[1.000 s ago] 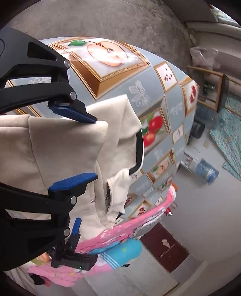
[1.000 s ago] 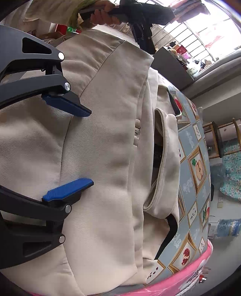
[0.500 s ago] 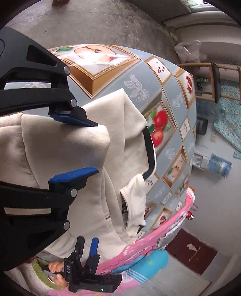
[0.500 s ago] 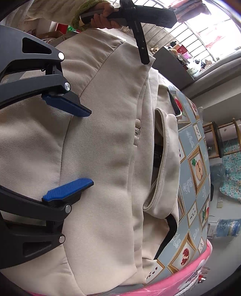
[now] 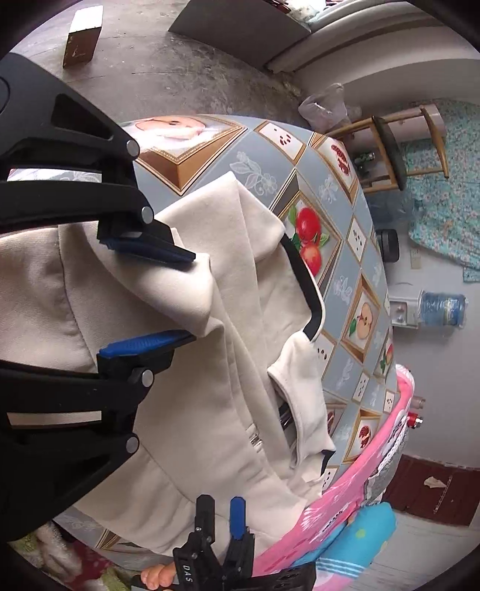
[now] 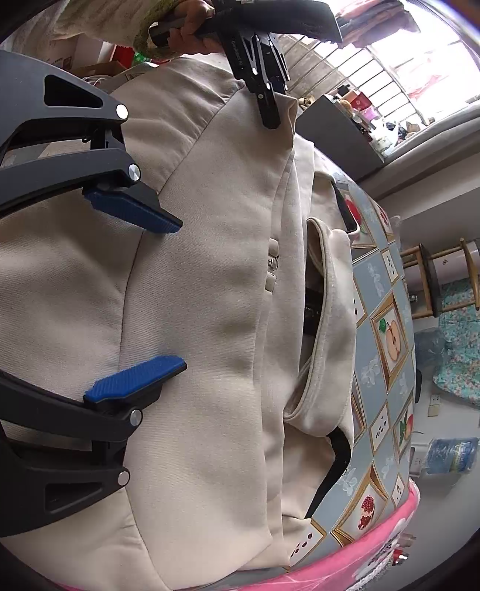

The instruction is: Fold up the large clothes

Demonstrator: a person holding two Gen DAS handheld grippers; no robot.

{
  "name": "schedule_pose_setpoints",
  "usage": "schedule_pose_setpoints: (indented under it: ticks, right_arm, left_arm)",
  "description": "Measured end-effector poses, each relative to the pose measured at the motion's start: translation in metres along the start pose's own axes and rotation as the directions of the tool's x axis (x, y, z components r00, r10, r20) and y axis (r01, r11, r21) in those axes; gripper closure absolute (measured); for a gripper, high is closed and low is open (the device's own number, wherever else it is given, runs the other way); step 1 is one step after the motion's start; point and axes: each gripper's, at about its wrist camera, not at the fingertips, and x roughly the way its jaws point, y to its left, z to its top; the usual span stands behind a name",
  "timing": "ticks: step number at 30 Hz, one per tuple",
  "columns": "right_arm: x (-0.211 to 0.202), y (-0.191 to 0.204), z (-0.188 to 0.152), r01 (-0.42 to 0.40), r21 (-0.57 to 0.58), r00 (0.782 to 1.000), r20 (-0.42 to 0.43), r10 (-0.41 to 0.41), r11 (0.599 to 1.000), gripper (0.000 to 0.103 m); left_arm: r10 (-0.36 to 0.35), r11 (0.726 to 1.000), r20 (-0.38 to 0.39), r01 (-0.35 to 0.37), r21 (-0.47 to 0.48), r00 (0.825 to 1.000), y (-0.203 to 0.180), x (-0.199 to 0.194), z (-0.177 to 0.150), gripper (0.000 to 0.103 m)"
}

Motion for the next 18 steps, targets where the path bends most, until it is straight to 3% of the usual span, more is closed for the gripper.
schedule_pose_setpoints:
  ticks: [4,10,11,14,18]
  right_arm:
    - [0.000,0.000,-0.001,-0.002,-0.002,1.000,0.001,0.002,1.000,0.035]
    - [0.000,-0.001,-0.001,-0.005,-0.003,1.000,0.010,0.005,1.000,0.035]
    - [0.000,-0.001,-0.001,-0.006,-0.004,1.000,0.013,0.006,1.000,0.035]
    - [-0.001,-0.001,-0.002,-0.008,-0.008,1.000,0.024,0.008,1.000,0.035]
    - [-0.003,-0.001,-0.006,-0.014,-0.006,0.999,0.042,0.014,1.000,0.035]
  left_arm:
    - [0.003,0.997,-0.050,-0.007,-0.081,0.999,0.019,0.010,0.003,0.067]
    - [-0.108,0.962,-0.083,0.083,-0.260,0.991,0.049,0.021,0.005,0.067]
    - [-0.110,0.959,-0.079,0.085,-0.270,0.991,0.051,0.020,0.005,0.072]
    - [-0.066,0.974,-0.055,0.052,-0.222,0.996,0.040,0.012,0.006,0.093]
    - [0.059,0.997,0.039,-0.057,-0.051,0.997,0.000,-0.019,0.007,0.097]
